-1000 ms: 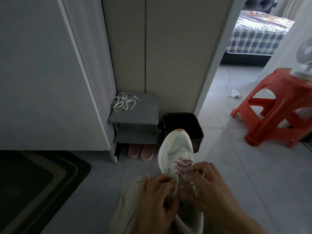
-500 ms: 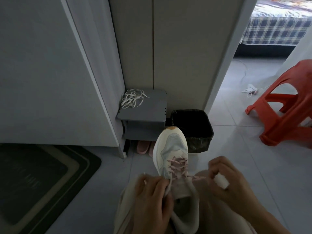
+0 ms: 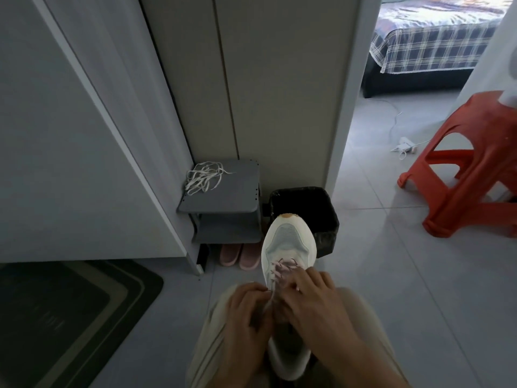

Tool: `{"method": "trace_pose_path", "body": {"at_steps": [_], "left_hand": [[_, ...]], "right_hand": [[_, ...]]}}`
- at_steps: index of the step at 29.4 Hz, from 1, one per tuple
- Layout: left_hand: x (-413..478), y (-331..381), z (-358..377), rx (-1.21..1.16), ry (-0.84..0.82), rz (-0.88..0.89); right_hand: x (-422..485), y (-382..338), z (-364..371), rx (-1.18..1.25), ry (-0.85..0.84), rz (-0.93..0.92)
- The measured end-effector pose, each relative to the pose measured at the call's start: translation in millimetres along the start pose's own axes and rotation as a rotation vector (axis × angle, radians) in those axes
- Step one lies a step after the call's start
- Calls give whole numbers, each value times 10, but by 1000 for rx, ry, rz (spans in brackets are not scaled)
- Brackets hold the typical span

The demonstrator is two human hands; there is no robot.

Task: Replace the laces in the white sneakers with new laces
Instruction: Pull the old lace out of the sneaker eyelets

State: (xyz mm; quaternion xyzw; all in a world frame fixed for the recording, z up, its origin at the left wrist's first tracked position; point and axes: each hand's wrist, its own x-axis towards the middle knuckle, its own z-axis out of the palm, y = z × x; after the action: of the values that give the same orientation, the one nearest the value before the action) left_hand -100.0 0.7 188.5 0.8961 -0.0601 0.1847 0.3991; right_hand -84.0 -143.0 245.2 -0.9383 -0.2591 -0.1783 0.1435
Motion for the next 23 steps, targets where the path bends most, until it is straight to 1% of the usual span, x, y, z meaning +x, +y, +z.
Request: {"method": "trace_pose_path", "body": {"at_steps": [2, 3, 4, 5, 6, 7, 8, 9, 10, 11, 13, 14, 15, 17, 18, 19, 20, 21, 22, 23], "left_hand": [[-28, 15, -65, 45, 15, 45], [-50, 48, -133, 81, 11, 78], [-64, 48, -181, 101, 9, 119], [-76, 50, -237, 104, 17, 129], [-70, 27, -285, 72, 36, 101], [-53, 21, -342, 5, 59, 33], [-46, -29, -360, -50, 86, -21], [-32, -40, -379, -70, 81, -51], [-24, -34, -385, -58, 54, -32], [-29, -18, -389, -46, 6, -4], [-35, 44, -401, 24, -70, 60], [-31, 71, -413, 42, -91, 72], [-20, 107, -436, 23, -94, 55], [5, 142, -464, -58, -94, 6], [23, 151, -473, -106, -86, -17], [50, 159, -487, -142, -97, -47], [81, 164, -501, -157, -120, -62], [125, 156, -511, -130, -158, -66], [168, 137, -513, -106, -199, -70], [219, 133, -520, -93, -237, -69]], "right_hand": [[9, 47, 78, 8, 44, -47], [0, 47, 55, 47, 40, -26], [-33, 67, 37, 156, 26, 5], [-85, 97, -13, 297, 25, 66], [-143, 156, -100, 439, 17, 151], [-206, 242, -235, 532, 38, 248], [-281, 386, -355, 573, 120, 361], [-370, 542, -484, 570, 204, 484], [-443, 669, -608, 572, 237, 576], [-473, 728, -686, 587, 204, 630], [-451, 680, -668, 620, 70, 645], [-418, 615, -588, 627, 39, 677], [-383, 540, -495, 620, 59, 705], [-293, 391, -353, 488, 156, 789], [-246, 318, -310, 423, 197, 793], [-208, 247, -270, 396, 196, 753], [-167, 164, -215, 393, 131, 682], [-113, 63, -161, 389, -10, 622], [-58, -39, -111, 377, -177, 594], [-19, -110, -57, 363, -300, 592]]}}
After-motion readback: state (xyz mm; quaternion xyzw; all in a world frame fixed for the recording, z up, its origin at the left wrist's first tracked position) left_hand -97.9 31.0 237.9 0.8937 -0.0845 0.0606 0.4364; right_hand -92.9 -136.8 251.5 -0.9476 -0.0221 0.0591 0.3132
